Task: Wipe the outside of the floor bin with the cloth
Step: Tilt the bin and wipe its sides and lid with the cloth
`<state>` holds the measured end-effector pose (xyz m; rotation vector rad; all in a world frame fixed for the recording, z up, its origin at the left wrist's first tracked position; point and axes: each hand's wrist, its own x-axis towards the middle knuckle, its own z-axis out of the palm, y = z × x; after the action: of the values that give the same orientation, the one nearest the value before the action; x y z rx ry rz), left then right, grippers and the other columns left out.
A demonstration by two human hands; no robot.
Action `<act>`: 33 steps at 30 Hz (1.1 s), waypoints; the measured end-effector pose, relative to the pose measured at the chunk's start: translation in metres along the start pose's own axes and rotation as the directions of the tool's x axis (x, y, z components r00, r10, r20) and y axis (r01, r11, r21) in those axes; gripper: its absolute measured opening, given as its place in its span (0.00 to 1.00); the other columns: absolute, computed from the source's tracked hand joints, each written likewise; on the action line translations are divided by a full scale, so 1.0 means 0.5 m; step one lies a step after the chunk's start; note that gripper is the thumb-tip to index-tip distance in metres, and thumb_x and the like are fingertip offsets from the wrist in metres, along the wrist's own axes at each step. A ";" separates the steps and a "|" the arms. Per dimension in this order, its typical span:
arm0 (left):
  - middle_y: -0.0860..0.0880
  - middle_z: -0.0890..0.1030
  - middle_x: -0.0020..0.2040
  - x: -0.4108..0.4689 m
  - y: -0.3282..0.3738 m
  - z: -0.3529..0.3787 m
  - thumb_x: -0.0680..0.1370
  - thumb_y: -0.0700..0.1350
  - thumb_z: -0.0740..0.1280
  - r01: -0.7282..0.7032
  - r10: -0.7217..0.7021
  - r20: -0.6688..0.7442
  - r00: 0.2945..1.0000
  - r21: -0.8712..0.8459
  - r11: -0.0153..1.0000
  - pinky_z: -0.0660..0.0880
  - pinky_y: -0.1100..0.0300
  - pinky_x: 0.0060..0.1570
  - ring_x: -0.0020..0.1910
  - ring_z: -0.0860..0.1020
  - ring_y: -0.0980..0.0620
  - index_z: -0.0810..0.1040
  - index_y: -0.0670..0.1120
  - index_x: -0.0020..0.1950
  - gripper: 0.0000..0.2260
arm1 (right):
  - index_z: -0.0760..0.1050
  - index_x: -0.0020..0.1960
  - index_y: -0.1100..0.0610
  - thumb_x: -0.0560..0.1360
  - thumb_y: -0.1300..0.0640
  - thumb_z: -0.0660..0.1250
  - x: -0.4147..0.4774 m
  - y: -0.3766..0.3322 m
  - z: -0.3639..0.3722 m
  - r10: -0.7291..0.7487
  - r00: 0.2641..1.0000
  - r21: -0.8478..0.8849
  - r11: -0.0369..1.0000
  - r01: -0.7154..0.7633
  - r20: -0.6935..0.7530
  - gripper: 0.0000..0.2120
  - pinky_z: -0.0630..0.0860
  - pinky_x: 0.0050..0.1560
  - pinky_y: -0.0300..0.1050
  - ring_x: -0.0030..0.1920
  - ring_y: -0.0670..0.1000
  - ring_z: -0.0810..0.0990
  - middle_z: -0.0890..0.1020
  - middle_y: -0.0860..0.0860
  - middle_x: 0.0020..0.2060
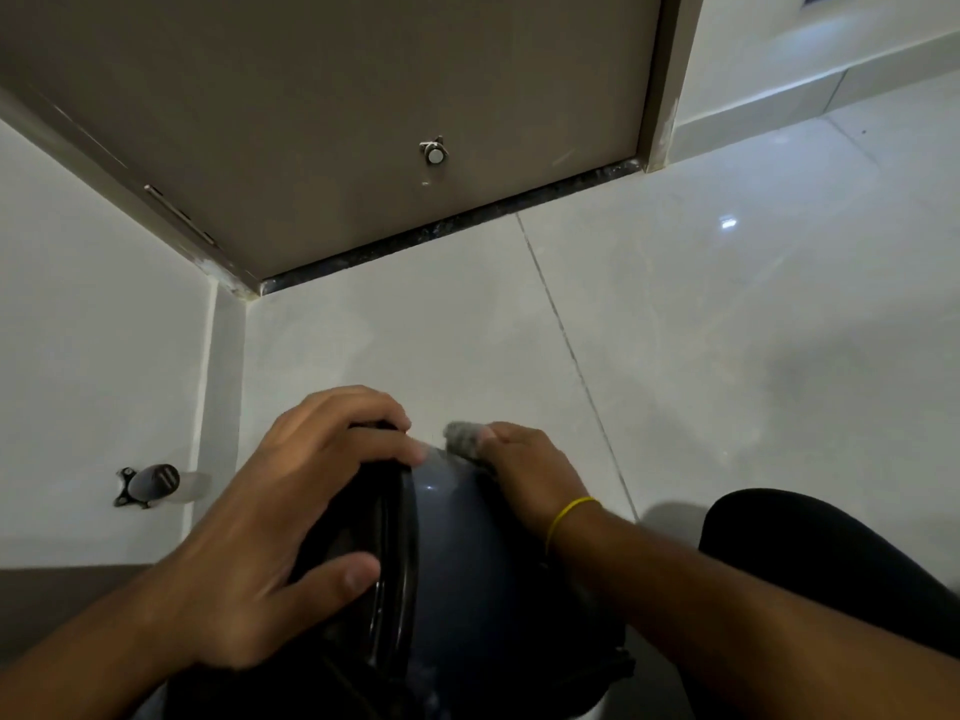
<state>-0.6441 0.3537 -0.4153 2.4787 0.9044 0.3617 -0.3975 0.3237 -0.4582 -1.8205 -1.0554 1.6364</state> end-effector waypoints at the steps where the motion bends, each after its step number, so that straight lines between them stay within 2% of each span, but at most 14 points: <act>1: 0.50 0.75 0.77 -0.005 -0.003 0.002 0.82 0.70 0.59 0.000 0.000 -0.002 1.000 0.010 1.000 0.68 0.44 0.76 0.80 0.73 0.38 0.78 0.53 0.77 0.31 | 0.86 0.56 0.45 0.80 0.41 0.63 -0.028 -0.021 0.013 -0.063 0.998 0.040 0.997 0.064 -0.015 0.15 0.78 0.69 0.55 0.64 0.56 0.84 0.89 0.44 0.55; 4: 0.50 0.75 0.78 -0.024 -0.001 0.003 0.83 0.67 0.62 0.004 -0.004 -0.049 0.999 -0.002 1.000 0.70 0.40 0.75 0.80 0.73 0.39 0.77 0.54 0.77 0.27 | 0.76 0.48 0.47 0.78 0.40 0.55 -0.116 -0.066 0.058 -0.272 0.959 0.071 0.958 0.278 -0.083 0.15 0.80 0.56 0.61 0.50 0.57 0.83 0.81 0.47 0.40; 8: 0.45 0.74 0.78 -0.055 0.041 -0.001 0.83 0.70 0.60 0.033 -0.039 -0.077 0.996 -0.076 0.997 0.67 0.40 0.77 0.82 0.71 0.36 0.76 0.52 0.76 0.29 | 0.74 0.55 0.46 0.80 0.36 0.50 -0.136 -0.048 0.072 -0.408 0.906 -0.042 0.913 0.406 -0.114 0.19 0.77 0.63 0.62 0.55 0.53 0.83 0.85 0.45 0.47; 10: 0.45 0.74 0.78 -0.062 0.053 -0.007 0.83 0.72 0.58 0.072 -0.077 -0.059 0.995 -0.084 0.994 0.67 0.38 0.77 0.82 0.70 0.36 0.76 0.53 0.77 0.31 | 0.75 0.62 0.46 0.82 0.33 0.49 -0.086 -0.011 0.051 -0.283 0.957 -0.186 0.945 0.268 -0.059 0.23 0.75 0.70 0.62 0.62 0.59 0.83 0.88 0.48 0.57; 12: 0.46 0.73 0.78 -0.060 0.065 -0.016 0.83 0.73 0.56 0.095 -0.096 -0.016 0.995 -0.076 0.993 0.67 0.38 0.79 0.83 0.70 0.37 0.76 0.55 0.78 0.32 | 0.76 0.64 0.46 0.84 0.37 0.52 -0.018 0.035 0.018 -0.010 1.000 -0.316 0.949 0.011 0.004 0.21 0.72 0.74 0.62 0.69 0.62 0.81 0.83 0.51 0.68; 14: 0.47 0.73 0.78 -0.050 0.079 -0.025 0.84 0.72 0.54 0.040 -0.040 0.028 0.999 -0.005 0.999 0.67 0.43 0.79 0.83 0.70 0.39 0.77 0.55 0.78 0.31 | 0.78 0.67 0.50 0.84 0.45 0.56 0.044 0.079 -0.005 0.202 0.978 -0.411 0.897 -0.161 0.058 0.19 0.71 0.76 0.61 0.73 0.63 0.78 0.78 0.56 0.74; 16: 0.49 0.73 0.77 -0.035 0.095 -0.031 0.84 0.71 0.54 -0.010 0.009 0.059 0.998 0.020 1.000 0.68 0.47 0.78 0.82 0.70 0.40 0.77 0.56 0.76 0.29 | 0.80 0.70 0.55 0.83 0.49 0.60 0.072 0.094 -0.003 0.257 0.963 -0.417 0.886 -0.204 0.076 0.20 0.73 0.76 0.56 0.73 0.63 0.78 0.78 0.60 0.74; 18: 0.51 0.74 0.77 -0.020 0.103 -0.032 0.85 0.71 0.54 -0.043 0.040 0.078 0.996 0.032 0.999 0.69 0.44 0.77 0.82 0.71 0.41 0.78 0.57 0.75 0.28 | 0.83 0.67 0.55 0.84 0.49 0.63 0.065 0.069 0.017 0.120 0.984 -0.366 0.929 -0.063 0.133 0.18 0.75 0.74 0.53 0.72 0.63 0.79 0.81 0.60 0.72; 21: 0.54 0.75 0.77 -0.016 0.106 -0.031 0.85 0.71 0.53 -0.077 0.072 0.090 0.993 0.059 0.995 0.67 0.36 0.77 0.83 0.71 0.44 0.78 0.57 0.73 0.27 | 0.85 0.50 0.45 0.79 0.39 0.63 0.011 0.000 0.045 -0.110 0.984 -0.046 0.992 0.117 0.136 0.14 0.79 0.67 0.60 0.63 0.61 0.84 0.88 0.54 0.57; 24: 0.57 0.76 0.73 -0.014 0.111 -0.039 0.85 0.71 0.53 -0.103 0.097 0.083 0.992 0.071 0.992 0.61 0.44 0.83 0.78 0.76 0.50 0.76 0.58 0.71 0.25 | 0.79 0.46 0.46 0.80 0.39 0.59 -0.034 -0.032 0.054 -0.307 0.940 0.065 0.952 0.301 0.148 0.15 0.80 0.59 0.62 0.54 0.60 0.85 0.87 0.51 0.46; 26: 0.58 0.75 0.67 -0.010 0.116 -0.044 0.85 0.71 0.53 -0.110 0.101 0.097 0.990 0.094 0.989 0.62 0.49 0.81 0.70 0.79 0.53 0.76 0.57 0.67 0.24 | 0.79 0.50 0.46 0.82 0.43 0.60 -0.034 -0.021 0.050 -0.383 0.906 0.024 0.922 0.386 0.180 0.12 0.80 0.60 0.60 0.56 0.59 0.84 0.87 0.50 0.49; 29: 0.56 0.72 0.59 0.002 0.115 -0.056 0.82 0.68 0.60 -0.104 0.087 0.157 0.984 0.101 0.989 0.72 0.56 0.64 0.59 0.76 0.53 0.76 0.54 0.61 0.20 | 0.81 0.58 0.52 0.85 0.47 0.62 0.025 0.023 0.036 -0.260 0.945 -0.219 0.928 0.302 0.200 0.13 0.78 0.68 0.56 0.66 0.61 0.82 0.86 0.55 0.63; 31: 0.53 0.72 0.56 0.010 0.109 -0.066 0.77 0.63 0.66 -0.088 0.064 0.202 0.977 0.111 0.990 0.73 0.56 0.57 0.55 0.75 0.51 0.76 0.53 0.59 0.17 | 0.80 0.50 0.56 0.86 0.48 0.61 0.074 0.053 0.018 -0.071 0.978 -0.416 0.897 0.148 0.195 0.14 0.76 0.68 0.52 0.69 0.63 0.81 0.83 0.60 0.68; 33: 0.53 0.73 0.55 0.022 0.095 -0.076 0.76 0.60 0.67 -0.080 0.051 0.239 0.970 0.109 0.991 0.75 0.53 0.55 0.54 0.75 0.49 0.77 0.52 0.58 0.16 | 0.79 0.43 0.55 0.85 0.52 0.61 0.111 0.073 0.002 0.054 0.985 -0.478 0.878 0.032 0.164 0.15 0.75 0.65 0.48 0.69 0.62 0.80 0.83 0.61 0.68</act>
<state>-0.6257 0.3422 -0.3577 2.5952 0.7670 0.0331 -0.3903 0.3462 -0.5204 -2.0063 -1.6540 1.6660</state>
